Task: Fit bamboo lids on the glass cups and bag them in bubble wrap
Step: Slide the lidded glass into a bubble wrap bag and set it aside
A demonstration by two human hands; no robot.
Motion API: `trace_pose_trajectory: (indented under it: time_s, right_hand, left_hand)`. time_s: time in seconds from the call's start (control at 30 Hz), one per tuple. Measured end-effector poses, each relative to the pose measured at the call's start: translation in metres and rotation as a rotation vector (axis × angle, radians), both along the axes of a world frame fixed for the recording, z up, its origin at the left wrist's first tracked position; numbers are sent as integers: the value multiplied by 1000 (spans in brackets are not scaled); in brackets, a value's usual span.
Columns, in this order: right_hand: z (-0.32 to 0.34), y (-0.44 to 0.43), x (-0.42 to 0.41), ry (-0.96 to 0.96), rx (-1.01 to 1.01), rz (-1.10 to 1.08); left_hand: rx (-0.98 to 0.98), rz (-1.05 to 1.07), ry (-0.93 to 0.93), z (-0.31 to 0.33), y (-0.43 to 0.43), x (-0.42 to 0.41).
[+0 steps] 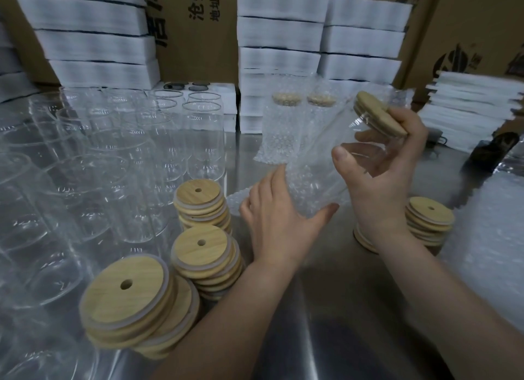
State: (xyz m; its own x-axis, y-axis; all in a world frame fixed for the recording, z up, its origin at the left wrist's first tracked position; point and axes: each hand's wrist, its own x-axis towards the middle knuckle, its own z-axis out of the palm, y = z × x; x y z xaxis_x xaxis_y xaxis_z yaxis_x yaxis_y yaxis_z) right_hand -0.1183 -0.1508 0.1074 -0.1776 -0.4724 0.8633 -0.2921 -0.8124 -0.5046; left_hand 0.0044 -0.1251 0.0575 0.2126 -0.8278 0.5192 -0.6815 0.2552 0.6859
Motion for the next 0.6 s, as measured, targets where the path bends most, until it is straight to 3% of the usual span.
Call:
trace_pose_trajectory:
  time_s: [0.4,0.6]
  right_hand:
    - [-9,2,10,135,7,75]
    - [-10,6,15,164,108,126]
  left_hand:
    - [-114,-80,157,6,8,-1]
    - [-236,-89,231,10,11,0]
